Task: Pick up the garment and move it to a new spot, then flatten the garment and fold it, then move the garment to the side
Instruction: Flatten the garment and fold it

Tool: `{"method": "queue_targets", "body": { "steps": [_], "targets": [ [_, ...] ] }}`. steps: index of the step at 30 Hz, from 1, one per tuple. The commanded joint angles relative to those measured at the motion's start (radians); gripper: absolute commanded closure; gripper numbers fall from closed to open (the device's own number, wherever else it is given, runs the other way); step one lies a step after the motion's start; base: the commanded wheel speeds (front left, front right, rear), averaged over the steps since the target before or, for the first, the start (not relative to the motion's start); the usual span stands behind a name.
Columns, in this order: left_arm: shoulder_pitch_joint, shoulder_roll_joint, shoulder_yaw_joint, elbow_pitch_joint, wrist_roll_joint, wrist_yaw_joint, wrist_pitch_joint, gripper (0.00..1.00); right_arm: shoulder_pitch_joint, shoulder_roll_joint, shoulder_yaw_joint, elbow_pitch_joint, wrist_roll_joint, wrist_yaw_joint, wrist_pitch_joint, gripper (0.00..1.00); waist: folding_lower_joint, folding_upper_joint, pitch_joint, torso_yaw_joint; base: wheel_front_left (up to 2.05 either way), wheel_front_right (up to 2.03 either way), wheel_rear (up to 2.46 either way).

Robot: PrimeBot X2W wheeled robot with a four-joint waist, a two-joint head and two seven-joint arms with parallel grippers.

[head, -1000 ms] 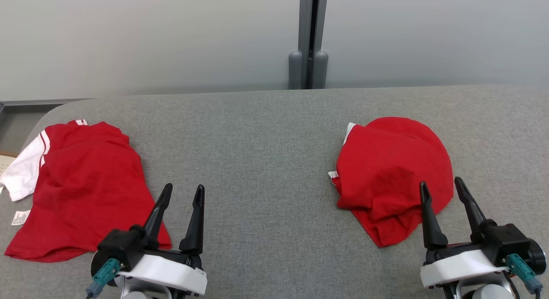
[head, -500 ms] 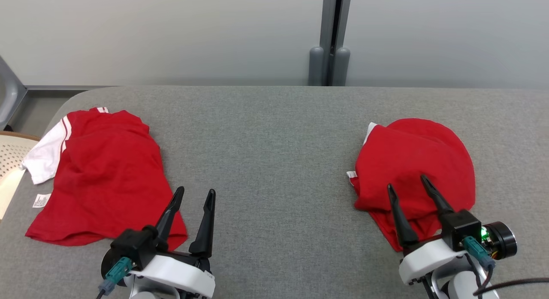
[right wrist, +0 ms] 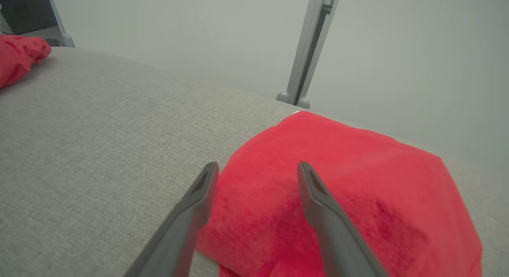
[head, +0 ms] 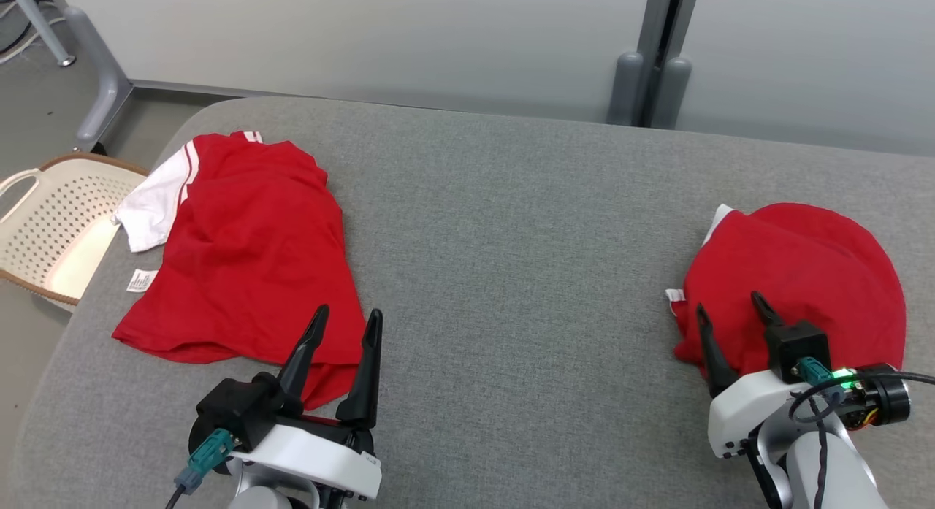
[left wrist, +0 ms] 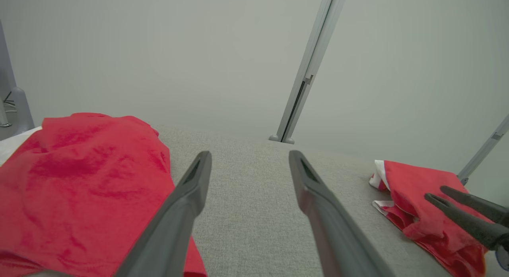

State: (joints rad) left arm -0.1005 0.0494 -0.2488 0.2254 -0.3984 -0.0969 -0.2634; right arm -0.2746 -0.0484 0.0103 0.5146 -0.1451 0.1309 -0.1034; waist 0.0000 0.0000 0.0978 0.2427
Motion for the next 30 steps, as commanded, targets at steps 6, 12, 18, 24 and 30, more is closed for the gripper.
{"method": "queue_targets", "body": {
  "steps": [6,12,18,24,30],
  "targets": [
    [-0.024,0.003,-0.019,-0.008,-0.016,-0.002,-0.002,0.00,-0.015,-0.003,-0.044,0.041,-0.050,0.000,0.039,0.00,0.0000,0.0000,0.032,0.040,0.00,0.00,0.00],
    [-0.037,0.003,-0.041,-0.009,-0.027,0.005,-0.002,0.00,-0.024,-0.004,-0.064,0.082,-0.080,0.000,0.075,1.00,0.0000,0.0000,0.039,0.057,0.00,0.00,0.00],
    [-0.032,0.003,-0.052,-0.002,-0.030,0.005,-0.002,0.00,-0.033,-0.003,-0.030,0.097,-0.054,0.000,0.039,1.00,0.0000,0.0000,0.021,0.068,0.00,0.00,0.00],
    [-0.010,0.003,-0.040,0.008,-0.015,0.005,-0.002,0.00,-0.061,-0.002,0.140,0.085,0.112,0.000,-0.041,1.00,0.0000,0.0000,-0.023,0.069,0.00,0.00,0.00],
    [0.014,0.003,-0.023,0.014,-0.006,0.007,-0.002,0.00,-0.159,-0.003,0.350,-0.043,0.433,0.000,-0.109,1.00,0.0000,0.0000,-0.070,0.056,0.00,0.00,0.00]
  ]
}}
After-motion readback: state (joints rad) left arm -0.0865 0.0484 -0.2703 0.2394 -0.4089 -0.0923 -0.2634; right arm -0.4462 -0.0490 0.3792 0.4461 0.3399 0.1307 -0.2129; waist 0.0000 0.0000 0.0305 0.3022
